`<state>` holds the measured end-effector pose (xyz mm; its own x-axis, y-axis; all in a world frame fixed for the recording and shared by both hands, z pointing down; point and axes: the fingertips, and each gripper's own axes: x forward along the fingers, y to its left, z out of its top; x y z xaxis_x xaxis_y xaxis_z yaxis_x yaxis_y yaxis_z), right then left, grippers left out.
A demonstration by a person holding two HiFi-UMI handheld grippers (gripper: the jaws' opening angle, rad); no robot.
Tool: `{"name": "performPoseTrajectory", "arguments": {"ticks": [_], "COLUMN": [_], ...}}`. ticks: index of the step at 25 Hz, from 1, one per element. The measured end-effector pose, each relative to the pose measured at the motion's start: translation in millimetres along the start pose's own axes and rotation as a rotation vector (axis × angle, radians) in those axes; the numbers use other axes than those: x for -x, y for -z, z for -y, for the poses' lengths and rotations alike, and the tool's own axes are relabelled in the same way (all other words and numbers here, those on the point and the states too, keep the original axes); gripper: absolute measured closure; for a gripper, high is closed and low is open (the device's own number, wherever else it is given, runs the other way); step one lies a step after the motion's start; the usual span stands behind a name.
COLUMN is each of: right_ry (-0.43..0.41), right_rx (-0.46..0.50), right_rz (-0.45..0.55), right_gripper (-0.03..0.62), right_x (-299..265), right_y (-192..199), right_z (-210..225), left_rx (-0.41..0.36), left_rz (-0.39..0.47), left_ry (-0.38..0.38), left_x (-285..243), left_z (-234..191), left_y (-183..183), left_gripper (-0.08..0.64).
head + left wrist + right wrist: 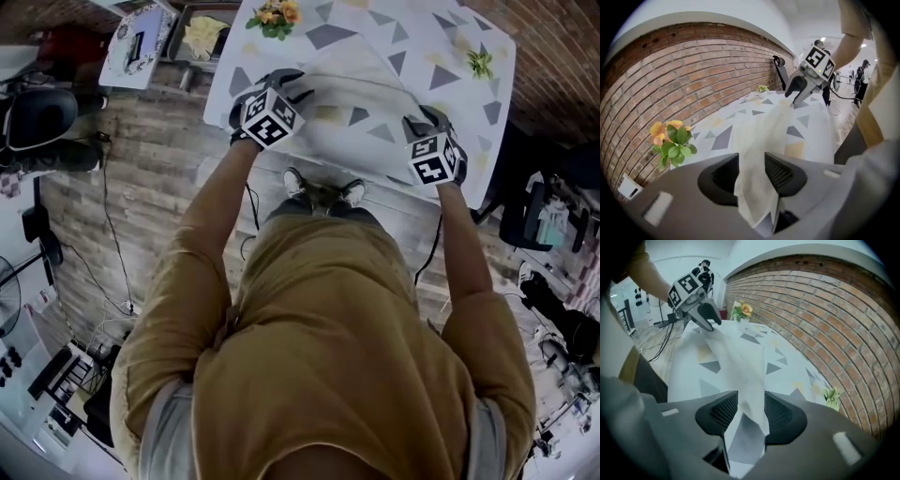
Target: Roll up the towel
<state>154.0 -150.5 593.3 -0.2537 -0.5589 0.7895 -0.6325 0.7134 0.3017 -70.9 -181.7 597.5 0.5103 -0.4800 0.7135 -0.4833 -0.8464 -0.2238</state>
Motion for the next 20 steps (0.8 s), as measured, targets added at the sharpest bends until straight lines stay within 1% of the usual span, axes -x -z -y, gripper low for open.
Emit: {"name": "performPoseTrajectory", "arguments": {"ticks": [3,6,8,10,14,17,20], "right_ry": [-0.025,-0.011,-0.003,-0.004,-0.007,0.007,-0.011], "right_rx": [0.086,0.187,0.231,0.242,0.224,0.263,0.289], "right_rz": [-0.051,-0.097,-0.115,-0.134,-0.177,-0.174,-0.17], "right_gripper": [0.434,0.434,0.434,0.434,0.436,0.436,0.436], "right_x": [-8.1,-15.7,-20.3,-24.1,-30.1,-31.6,-33.9], "right_y": [11.3,17.1,17.7,19.2,29.5,23.1,17.9], "right_z": [-21.4,-27.2,-26.1,-25.0,-22.2,-18.4,-22.7], "left_rx": [-0.061,-0.133,-0.173,-0.197,-0.245,-0.279,-0.297], "left_rz": [-0.007,-0.034,-0.055,-0.07,-0.105,-0.137,-0.157], "left_ry": [0.004,0.037,0.049,0.055,0.064,0.057,0.064], "left_x": [6.1,7.6,7.9,8.4,4.0,-1.4,-5.7], "left_z": [11.6,29.1,37.5,42.7,47.0,43.6,45.4], "left_y": [4.5,11.6,18.2,23.2,31.2,33.7,33.9], "left_gripper": [0.36,0.38,0.382,0.382,0.382,0.382,0.382]}}
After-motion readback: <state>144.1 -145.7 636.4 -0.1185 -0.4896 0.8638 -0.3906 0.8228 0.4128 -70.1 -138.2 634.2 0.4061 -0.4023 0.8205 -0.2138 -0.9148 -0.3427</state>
